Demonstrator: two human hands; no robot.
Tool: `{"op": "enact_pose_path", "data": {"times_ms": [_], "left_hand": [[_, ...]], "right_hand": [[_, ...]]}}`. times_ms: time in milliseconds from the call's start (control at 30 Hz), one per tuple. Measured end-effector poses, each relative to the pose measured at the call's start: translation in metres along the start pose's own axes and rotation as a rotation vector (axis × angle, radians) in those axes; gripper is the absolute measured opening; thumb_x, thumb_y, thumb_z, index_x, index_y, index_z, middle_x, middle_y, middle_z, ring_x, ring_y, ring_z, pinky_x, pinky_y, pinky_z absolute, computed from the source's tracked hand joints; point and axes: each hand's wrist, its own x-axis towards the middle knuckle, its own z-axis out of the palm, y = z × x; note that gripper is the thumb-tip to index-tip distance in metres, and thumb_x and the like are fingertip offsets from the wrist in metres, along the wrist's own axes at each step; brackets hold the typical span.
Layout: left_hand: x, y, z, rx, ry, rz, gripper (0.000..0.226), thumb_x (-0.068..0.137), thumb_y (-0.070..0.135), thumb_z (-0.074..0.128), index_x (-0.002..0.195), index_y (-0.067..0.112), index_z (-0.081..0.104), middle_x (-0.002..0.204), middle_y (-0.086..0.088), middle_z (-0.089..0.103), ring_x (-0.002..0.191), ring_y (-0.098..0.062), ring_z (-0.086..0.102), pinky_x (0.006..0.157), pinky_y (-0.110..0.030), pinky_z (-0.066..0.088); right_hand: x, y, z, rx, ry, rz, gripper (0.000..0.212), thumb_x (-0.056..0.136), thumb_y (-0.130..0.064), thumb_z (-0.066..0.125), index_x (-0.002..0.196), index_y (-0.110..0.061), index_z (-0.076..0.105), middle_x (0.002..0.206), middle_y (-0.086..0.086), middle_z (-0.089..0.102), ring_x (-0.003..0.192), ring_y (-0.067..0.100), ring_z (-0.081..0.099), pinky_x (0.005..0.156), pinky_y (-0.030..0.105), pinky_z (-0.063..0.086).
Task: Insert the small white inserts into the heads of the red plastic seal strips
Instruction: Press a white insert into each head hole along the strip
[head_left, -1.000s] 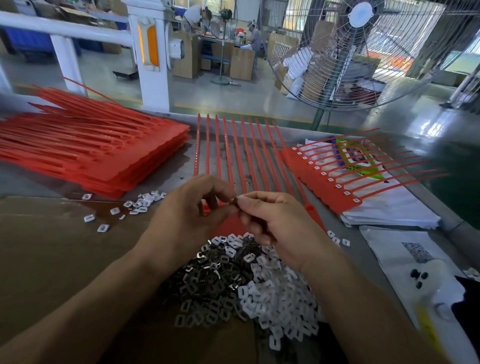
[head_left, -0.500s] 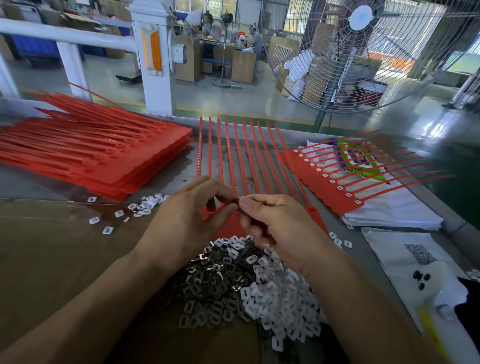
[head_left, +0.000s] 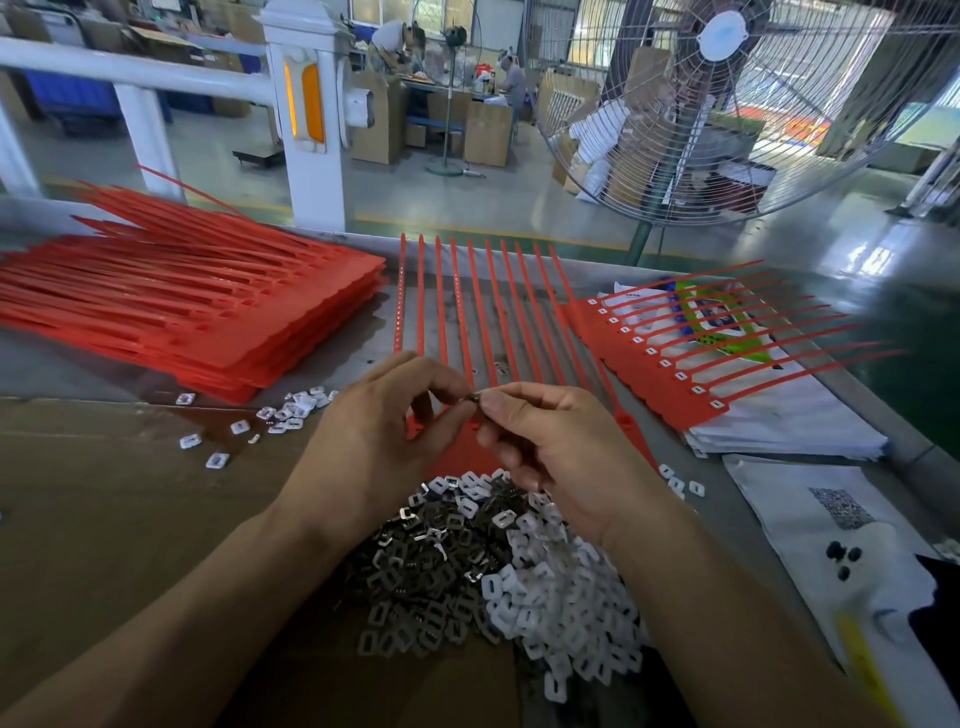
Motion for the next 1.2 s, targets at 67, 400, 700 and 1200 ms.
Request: {"op": "enact_pose_path", "data": {"times_ms": [67, 400, 700, 1200], "left_hand": [[0.000, 0.001, 0.001, -0.062, 0.012, -0.031, 0.006, 0.088, 0.027, 0.072, 0.092, 0.030, 0.068, 0.087, 0.013, 0.065, 0.079, -0.014, 0.061, 0.064, -0.014, 0.043], [-0.001, 0.009, 0.003, -0.280, 0.001, -0.184, 0.002, 0.091, 0.021, 0.072, 0.091, 0.023, 0.073, 0.085, 0.004, 0.072, 0.077, -0.017, 0.065, 0.070, -0.039, 0.051], [-0.001, -0.005, 0.000, -0.029, 0.058, -0.087, 0.010, 0.087, 0.027, 0.075, 0.089, 0.034, 0.067, 0.086, 0.018, 0.063, 0.071, -0.008, 0.059, 0.060, -0.011, 0.042], [0.009, -0.032, -0.030, 0.361, -0.105, -0.316, 0.003, 0.085, 0.034, 0.077, 0.085, 0.032, 0.074, 0.088, 0.014, 0.063, 0.091, -0.015, 0.060, 0.093, -0.046, 0.048]], "right_hand": [[0.000, 0.001, 0.000, 0.029, -0.009, -0.006, 0.017, 0.098, -0.025, 0.068, 0.095, -0.012, 0.079, 0.077, 0.006, 0.069, 0.053, 0.010, 0.048, 0.042, 0.020, 0.036], [0.000, 0.001, -0.001, 0.016, -0.008, -0.004, 0.019, 0.097, -0.027, 0.068, 0.097, -0.011, 0.078, 0.078, 0.005, 0.068, 0.055, 0.010, 0.048, 0.044, 0.021, 0.036], [-0.002, -0.001, -0.001, -0.094, 0.082, -0.043, 0.018, 0.099, -0.028, 0.066, 0.094, -0.020, 0.080, 0.075, 0.000, 0.070, 0.054, 0.008, 0.049, 0.043, 0.019, 0.037], [-0.007, -0.004, -0.003, -0.467, 0.368, -0.098, 0.015, 0.101, -0.031, 0.064, 0.095, -0.028, 0.077, 0.071, -0.011, 0.073, 0.051, 0.005, 0.049, 0.045, 0.014, 0.040]]}}
